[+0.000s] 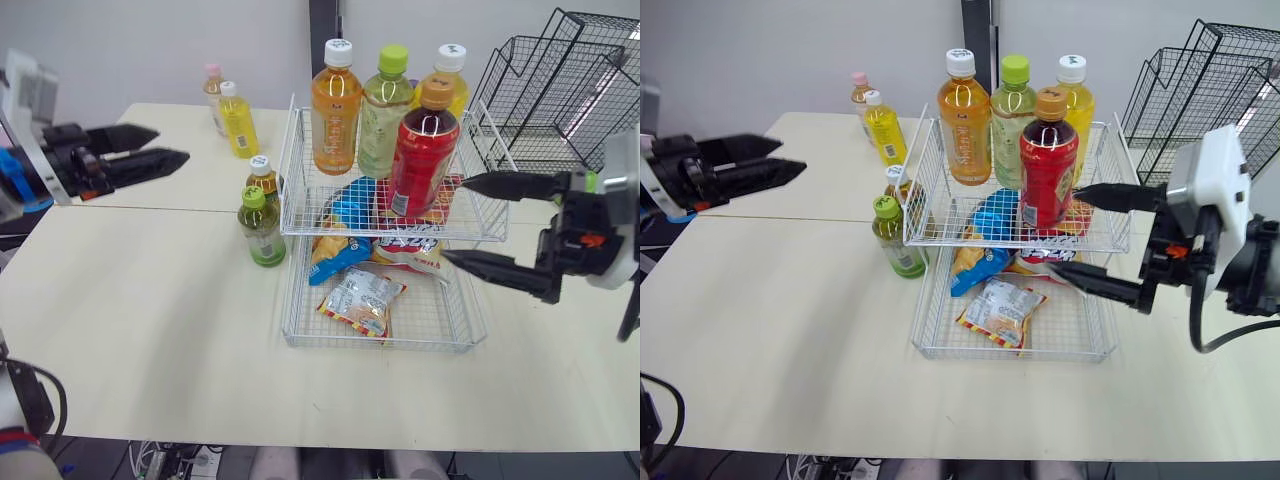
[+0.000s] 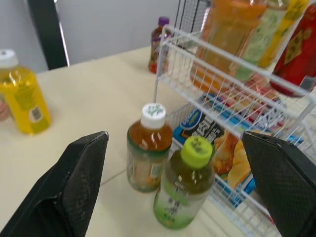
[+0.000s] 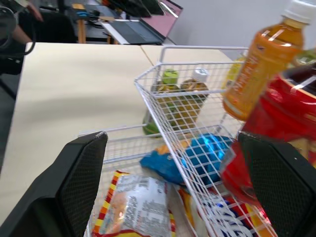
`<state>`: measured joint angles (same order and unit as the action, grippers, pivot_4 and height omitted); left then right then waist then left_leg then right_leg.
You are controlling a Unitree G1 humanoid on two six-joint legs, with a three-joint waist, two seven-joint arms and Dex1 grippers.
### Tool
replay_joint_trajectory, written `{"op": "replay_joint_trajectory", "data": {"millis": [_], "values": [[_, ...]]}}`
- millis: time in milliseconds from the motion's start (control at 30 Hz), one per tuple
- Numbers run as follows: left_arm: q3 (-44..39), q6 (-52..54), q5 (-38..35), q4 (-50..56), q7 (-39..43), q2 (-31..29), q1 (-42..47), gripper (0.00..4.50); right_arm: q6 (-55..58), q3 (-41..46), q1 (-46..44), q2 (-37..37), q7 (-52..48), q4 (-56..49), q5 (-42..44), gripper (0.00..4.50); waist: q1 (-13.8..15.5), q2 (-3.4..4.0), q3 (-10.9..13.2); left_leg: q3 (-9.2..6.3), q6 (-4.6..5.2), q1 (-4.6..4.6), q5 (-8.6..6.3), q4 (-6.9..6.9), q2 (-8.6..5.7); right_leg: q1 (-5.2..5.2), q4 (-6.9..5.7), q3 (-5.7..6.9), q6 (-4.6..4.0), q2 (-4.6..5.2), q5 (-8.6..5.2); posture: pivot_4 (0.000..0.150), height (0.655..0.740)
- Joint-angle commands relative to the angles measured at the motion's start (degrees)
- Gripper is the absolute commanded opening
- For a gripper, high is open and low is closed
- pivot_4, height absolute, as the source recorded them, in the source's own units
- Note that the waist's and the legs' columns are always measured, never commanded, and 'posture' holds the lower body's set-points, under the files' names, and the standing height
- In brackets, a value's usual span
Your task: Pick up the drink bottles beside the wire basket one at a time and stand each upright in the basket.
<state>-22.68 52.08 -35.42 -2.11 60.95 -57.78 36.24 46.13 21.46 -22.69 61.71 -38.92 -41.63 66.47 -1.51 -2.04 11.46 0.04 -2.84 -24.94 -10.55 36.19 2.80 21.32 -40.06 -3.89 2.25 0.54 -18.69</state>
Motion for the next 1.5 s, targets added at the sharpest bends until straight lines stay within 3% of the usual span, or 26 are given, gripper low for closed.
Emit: {"op": "replay_joint_trajectory", "data": {"millis": [33,133,433,700,800,1067,1167,1367,1500], "values": [[-2.1,-0.7,-2.7,7.5,-4.7,3.9,-2.8,4.48,-1.9,1.4,3.0,-0.8,-0.5,-3.1,-0.7,4.5,0.3,-0.09,0.0,-0.03,0.0,-0.05,0.0,0.02,-0.02,-0.01,0.02,0.04,0.0,0.02,0.0,0.15,0.736],[-1.4,1.4,-4.9,13.4,-10.3,9.6,-4.8,4.48,-2.0,3.0,5.6,-0.8,0.0,-4.5,0.7,4.5,0.5,-0.13,-0.1,-0.05,0.01,-0.06,-0.01,0.07,-0.06,-0.08,0.06,0.07,0.03,0.08,0.02,0.15,0.736],[7.6,-3.1,4.2,22.0,-35.0,27.1,-4.5,4.48,-2.9,4.2,8.2,-0.7,0.9,-5.1,0.6,4.5,0.5,-0.18,-0.1,-0.07,0.01,-0.02,0.0,0.11,-0.13,-0.14,0.06,0.03,0.07,-0.06,0.05,0.15,0.736],[11.0,-3.9,9.1,24.1,-44.1,32.6,-6.5,4.48,-3.5,4.1,8.2,-0.7,0.5,-4.4,0.1,4.5,-0.1,-0.18,-0.1,-0.08,0.0,-0.01,0.0,0.1,-0.19,-0.13,0.06,0.0,0.07,-0.16,0.05,0.15,0.736],[11.6,-3.9,9.5,24.5,-44.9,33.0,-7.0,4.48,-3.6,4.1,8.2,-0.8,0.3,-4.3,0.1,4.5,-0.1,-0.19,-0.1,-0.07,0.0,-0.01,0.0,0.1,-0.19,-0.14,0.06,0.0,0.07,-0.15,0.05,0.15,0.736],[12.4,-3.6,9.5,24.3,-45.5,33.4,-8.1,2.07,-4.3,4.3,8.4,-0.7,-0.1,-3.8,-0.2,4.5,-0.1,-0.19,-0.1,-0.07,0.0,-0.01,0.0,0.1,-0.21,-0.14,0.06,0.01,0.07,-0.15,0.05,0.15,0.736],[11.6,-4.6,9.4,24.9,-44.5,32.3,-8.5,1.38,-4.7,4.7,8.6,-0.7,0.0,-3.8,-0.6,4.5,-0.1,-0.19,-0.1,-0.06,0.0,0.0,0.0,0.1,-0.21,-0.15,0.07,0.0,0.07,-0.15,0.05,0.15,0.736],[7.0,-4.3,4.9,26.2,-35.9,24.0,-7.8,1.38,-6.7,7.0,9.6,-1.3,-0.4,-3.3,-3.7,4.5,-0.1,-0.22,-0.1,-0.06,-0.01,-0.01,-0.01,0.09,-0.21,-0.11,0.08,0.01,0.07,-0.17,0.04,0.15,0.736],[1.5,1.7,-4.2,19.9,-27.1,14.4,2.0,1.38,-7.2,9.2,11.0,-0.8,-2.5,-2.1,-4.2,4.5,-0.1,-0.28,0.0,-0.08,-0.02,-0.03,0.0,0.03,-0.15,-0.04,0.07,0.05,0.06,-0.28,0.04,0.15,0.736]]}}
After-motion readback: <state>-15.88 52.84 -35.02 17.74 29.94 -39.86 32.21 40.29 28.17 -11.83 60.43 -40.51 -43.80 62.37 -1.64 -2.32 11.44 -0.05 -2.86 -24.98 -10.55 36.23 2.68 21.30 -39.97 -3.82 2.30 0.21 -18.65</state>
